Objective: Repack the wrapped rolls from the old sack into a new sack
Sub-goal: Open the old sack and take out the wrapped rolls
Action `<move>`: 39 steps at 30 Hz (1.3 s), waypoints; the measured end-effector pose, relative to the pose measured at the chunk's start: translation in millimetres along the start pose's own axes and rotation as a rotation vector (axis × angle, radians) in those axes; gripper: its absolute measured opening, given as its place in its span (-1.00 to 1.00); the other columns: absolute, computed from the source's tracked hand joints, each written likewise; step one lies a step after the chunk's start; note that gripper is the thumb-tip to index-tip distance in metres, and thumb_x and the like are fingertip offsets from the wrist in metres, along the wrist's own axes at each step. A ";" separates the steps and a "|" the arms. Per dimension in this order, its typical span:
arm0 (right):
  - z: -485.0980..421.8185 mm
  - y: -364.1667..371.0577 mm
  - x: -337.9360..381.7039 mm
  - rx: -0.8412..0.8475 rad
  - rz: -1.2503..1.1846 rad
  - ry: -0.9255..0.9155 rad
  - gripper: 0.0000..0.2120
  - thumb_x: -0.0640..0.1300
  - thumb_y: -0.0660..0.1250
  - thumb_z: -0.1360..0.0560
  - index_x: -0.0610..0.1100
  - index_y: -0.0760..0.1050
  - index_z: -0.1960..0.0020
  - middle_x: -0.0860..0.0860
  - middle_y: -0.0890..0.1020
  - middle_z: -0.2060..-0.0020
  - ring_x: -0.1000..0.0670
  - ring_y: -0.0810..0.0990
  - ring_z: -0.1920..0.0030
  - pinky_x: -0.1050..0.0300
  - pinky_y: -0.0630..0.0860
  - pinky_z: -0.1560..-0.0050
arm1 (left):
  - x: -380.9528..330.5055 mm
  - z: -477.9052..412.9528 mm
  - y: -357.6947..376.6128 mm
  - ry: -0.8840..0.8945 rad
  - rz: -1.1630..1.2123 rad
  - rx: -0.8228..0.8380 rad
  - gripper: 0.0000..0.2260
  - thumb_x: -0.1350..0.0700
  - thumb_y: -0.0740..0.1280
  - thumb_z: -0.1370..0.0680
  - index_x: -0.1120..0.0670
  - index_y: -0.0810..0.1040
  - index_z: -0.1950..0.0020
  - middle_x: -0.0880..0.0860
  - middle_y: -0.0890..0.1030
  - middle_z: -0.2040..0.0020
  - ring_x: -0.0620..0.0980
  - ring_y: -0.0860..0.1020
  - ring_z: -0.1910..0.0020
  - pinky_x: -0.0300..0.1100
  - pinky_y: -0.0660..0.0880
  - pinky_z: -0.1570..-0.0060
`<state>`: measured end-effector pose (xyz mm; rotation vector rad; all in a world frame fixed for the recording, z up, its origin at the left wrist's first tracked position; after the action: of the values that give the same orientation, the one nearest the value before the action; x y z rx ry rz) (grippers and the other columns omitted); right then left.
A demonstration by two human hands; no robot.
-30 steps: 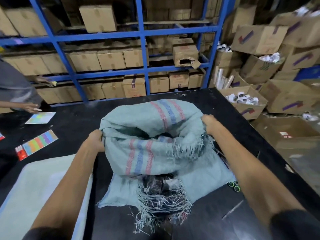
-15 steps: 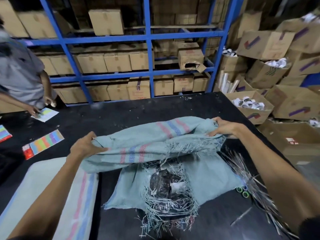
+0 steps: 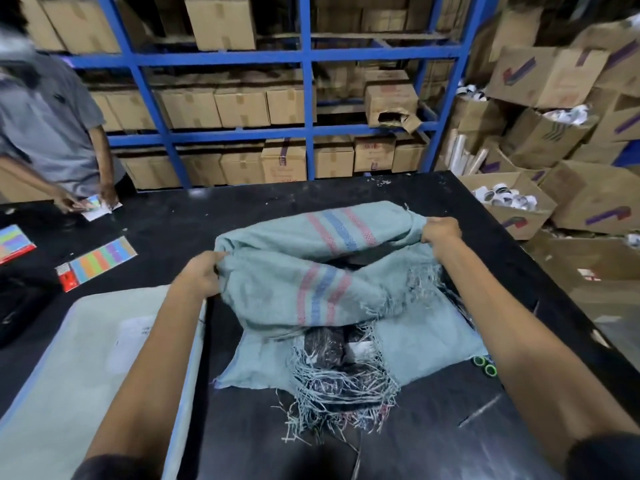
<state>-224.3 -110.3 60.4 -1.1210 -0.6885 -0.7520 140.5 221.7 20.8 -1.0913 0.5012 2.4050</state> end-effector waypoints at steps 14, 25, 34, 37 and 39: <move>53.1 -29.5 -37.5 0.541 -0.896 0.267 -0.47 0.14 0.44 -0.46 -0.12 0.58 -0.32 -0.20 0.65 -0.23 -0.22 0.61 -0.26 -0.20 0.48 -0.31 | -11.6 45.5 -48.6 -0.070 0.104 0.050 -0.82 0.10 0.36 -0.42 0.09 0.68 0.04 0.11 0.70 -0.10 0.16 0.69 0.08 0.09 0.54 0.00; 48.0 -25.8 -0.2 0.380 0.438 -0.298 -0.24 -0.27 0.66 -0.21 -0.08 0.28 -0.24 -0.11 0.50 -0.08 -0.09 0.52 -0.02 0.01 0.53 0.08 | 23.0 52.7 -55.1 0.426 -1.270 -0.518 -0.41 -0.30 0.41 -0.44 0.12 0.33 -0.16 0.19 0.56 0.06 0.31 0.58 -0.06 0.04 0.44 0.10; 64.8 -48.0 0.7 -0.239 0.501 -0.295 -0.66 -0.19 0.48 -0.38 0.05 0.69 -0.13 -0.20 0.65 -0.09 -0.27 0.61 -0.14 0.04 0.54 -0.10 | 14.5 25.9 -51.1 0.341 -1.336 -0.614 -0.60 0.16 0.44 -0.46 0.30 0.44 -0.20 0.30 0.56 -0.08 0.34 0.57 -0.08 0.08 0.53 0.02; 74.8 -41.8 -9.4 -0.225 0.136 -0.112 -0.67 -0.21 0.57 -0.33 -0.07 0.72 -0.09 -0.09 0.72 0.01 -0.13 0.68 -0.02 0.10 0.57 -0.03 | 20.3 14.3 -51.0 0.232 -0.885 -0.493 -0.88 0.27 0.32 -0.50 0.33 0.51 0.03 0.23 0.59 0.21 0.22 0.59 0.25 -0.05 0.55 0.25; 60.3 -15.1 -20.1 -0.047 -0.236 0.041 -0.70 -0.30 0.51 -0.30 -0.16 0.71 -0.03 -0.12 0.71 -0.01 -0.09 0.67 0.07 -0.02 0.63 -0.05 | 31.6 3.1 -37.6 0.084 -0.332 -0.322 -0.81 0.35 0.16 -0.59 0.27 0.48 0.20 0.15 0.54 0.40 0.08 0.52 0.47 -0.24 0.49 0.52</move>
<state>-254.5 -53.1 69.5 -1.0747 -0.7804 -0.9929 140.2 262.4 -6.9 -1.2980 -0.0483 2.1955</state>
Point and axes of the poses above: each hand's wrist, its own z-axis away from the middle knuckle, its own y-axis out of the palm, x = y × z, the point moved 5 cm from there along -z, towards the middle knuckle
